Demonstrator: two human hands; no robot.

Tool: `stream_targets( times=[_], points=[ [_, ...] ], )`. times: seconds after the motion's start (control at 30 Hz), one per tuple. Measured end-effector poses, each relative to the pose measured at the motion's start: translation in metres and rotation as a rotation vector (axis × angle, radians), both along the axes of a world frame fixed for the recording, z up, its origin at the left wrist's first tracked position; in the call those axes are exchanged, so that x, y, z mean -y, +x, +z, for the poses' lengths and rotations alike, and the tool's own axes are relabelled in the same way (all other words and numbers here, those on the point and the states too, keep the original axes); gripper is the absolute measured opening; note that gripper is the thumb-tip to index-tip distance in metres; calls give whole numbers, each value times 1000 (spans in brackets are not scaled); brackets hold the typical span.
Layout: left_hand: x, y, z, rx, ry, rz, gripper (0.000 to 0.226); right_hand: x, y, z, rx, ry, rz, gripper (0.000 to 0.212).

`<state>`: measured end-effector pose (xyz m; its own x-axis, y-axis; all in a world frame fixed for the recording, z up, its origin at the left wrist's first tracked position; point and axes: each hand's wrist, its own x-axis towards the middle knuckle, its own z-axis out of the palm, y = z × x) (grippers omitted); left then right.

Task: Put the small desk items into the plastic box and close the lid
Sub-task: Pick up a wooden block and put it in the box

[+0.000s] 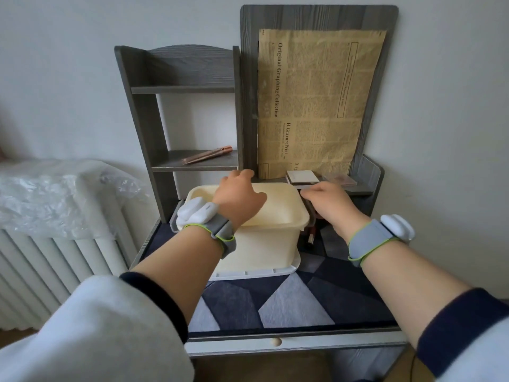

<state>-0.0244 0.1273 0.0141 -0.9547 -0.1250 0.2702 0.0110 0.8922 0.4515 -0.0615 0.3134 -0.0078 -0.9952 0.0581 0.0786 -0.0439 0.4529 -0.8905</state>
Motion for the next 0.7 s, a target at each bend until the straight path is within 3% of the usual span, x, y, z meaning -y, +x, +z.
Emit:
stream_targets(
  times=[0.3,0.57,0.7],
  points=[
    [-38,-53,5,119,-146,-121,63,-9,-35,8,-51,173,88,23],
    [-36,-66,-12,121,-178,-130,47,-15,-85,-4,-116,492,41,45],
    [-33,-72,-18,71,-113,-116,45,-13,-105,-10,-148,776,58,52]
  ],
)
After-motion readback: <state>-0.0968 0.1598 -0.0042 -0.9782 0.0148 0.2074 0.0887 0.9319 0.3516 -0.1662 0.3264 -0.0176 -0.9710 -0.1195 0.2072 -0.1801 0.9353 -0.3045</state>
